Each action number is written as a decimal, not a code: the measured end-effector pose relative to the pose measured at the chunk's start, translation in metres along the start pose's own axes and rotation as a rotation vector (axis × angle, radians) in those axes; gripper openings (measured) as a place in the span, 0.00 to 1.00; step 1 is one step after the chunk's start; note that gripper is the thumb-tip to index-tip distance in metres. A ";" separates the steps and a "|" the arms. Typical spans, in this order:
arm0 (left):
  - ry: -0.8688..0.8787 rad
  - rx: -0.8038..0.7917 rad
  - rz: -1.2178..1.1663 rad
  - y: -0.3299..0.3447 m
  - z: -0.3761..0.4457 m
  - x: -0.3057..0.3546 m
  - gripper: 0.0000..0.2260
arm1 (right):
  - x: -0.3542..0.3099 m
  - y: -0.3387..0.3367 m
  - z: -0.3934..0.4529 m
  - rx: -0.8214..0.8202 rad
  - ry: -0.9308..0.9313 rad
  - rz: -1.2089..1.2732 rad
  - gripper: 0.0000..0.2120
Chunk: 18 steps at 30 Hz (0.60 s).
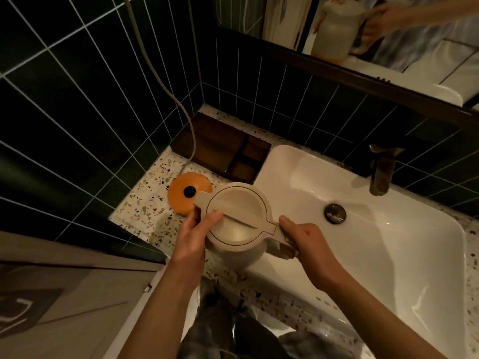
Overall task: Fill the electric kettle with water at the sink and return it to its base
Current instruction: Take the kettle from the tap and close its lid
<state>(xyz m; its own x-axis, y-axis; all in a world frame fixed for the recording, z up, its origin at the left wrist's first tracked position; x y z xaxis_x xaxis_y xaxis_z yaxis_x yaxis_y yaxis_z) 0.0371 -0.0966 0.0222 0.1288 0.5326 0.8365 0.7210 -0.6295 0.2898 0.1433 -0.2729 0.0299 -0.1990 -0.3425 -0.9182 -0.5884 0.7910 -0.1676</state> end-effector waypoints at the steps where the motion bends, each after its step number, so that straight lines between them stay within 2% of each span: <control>1: 0.008 -0.008 -0.003 -0.002 0.002 0.003 0.17 | -0.004 0.003 0.004 -0.015 -0.010 0.009 0.31; 7: 0.042 -0.030 0.024 -0.034 0.031 0.036 0.18 | -0.038 0.038 0.035 -0.029 -0.055 -0.019 0.23; 13: 0.044 0.031 0.031 -0.072 0.082 0.069 0.13 | -0.057 0.087 0.079 -0.099 -0.042 -0.069 0.26; 18: -0.027 0.070 -0.001 -0.099 0.128 0.071 0.16 | -0.050 0.126 0.122 -0.098 0.018 -0.036 0.22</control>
<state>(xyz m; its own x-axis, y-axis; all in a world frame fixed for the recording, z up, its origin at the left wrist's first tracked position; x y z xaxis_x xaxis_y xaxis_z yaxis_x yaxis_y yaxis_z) 0.0626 0.0759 -0.0065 0.1460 0.5492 0.8228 0.7667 -0.5884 0.2568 0.1753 -0.0942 0.0107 -0.1895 -0.3798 -0.9054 -0.6695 0.7246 -0.1639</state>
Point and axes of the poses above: each hand's wrist, its own z-axis towards the middle knuckle, its own y-axis out of the palm, x = y × z, the point moved 5 cm from there along z, towards the middle knuckle, and after that the axes turned 3 degrees about x, right-handed, at the moved point
